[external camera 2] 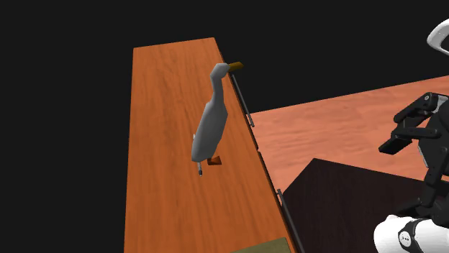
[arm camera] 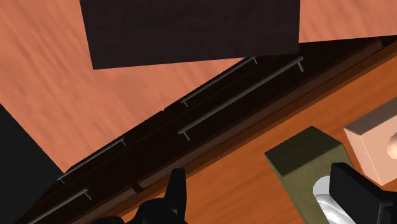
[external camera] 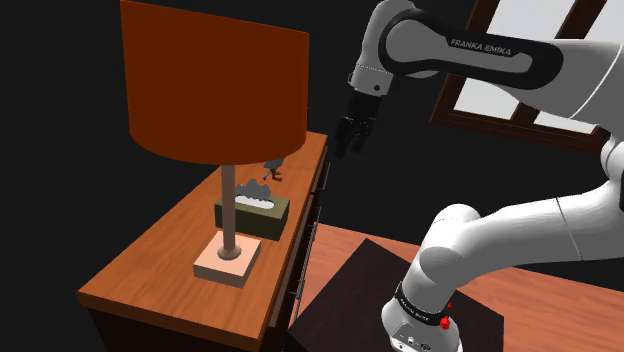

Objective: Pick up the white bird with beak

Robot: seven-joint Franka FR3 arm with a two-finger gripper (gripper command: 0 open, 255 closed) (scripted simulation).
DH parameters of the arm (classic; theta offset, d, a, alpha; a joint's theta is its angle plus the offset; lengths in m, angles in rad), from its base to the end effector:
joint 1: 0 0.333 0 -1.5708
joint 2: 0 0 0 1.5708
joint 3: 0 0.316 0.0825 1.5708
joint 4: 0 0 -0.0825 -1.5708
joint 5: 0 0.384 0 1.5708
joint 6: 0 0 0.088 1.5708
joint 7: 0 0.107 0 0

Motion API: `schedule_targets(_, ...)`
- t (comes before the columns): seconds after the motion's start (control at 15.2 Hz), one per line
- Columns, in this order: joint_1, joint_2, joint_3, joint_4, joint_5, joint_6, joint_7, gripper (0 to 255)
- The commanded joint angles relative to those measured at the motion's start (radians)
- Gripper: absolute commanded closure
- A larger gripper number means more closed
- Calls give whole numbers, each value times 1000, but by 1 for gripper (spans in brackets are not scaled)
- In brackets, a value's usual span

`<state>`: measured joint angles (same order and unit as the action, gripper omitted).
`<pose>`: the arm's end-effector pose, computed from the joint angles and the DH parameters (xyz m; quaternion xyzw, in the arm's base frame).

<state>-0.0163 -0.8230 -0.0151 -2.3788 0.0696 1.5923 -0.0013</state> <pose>0.2990 -0.0035 0.5932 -0.9989 0.0128 -0.0188 0.0401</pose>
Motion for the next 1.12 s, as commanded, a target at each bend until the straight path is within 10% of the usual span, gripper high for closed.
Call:
schedule_targets(0.0,0,0,0,0,0,0,0,0)
schedule_targets(1.06,-50,620,-101,622,24,2,7,0)
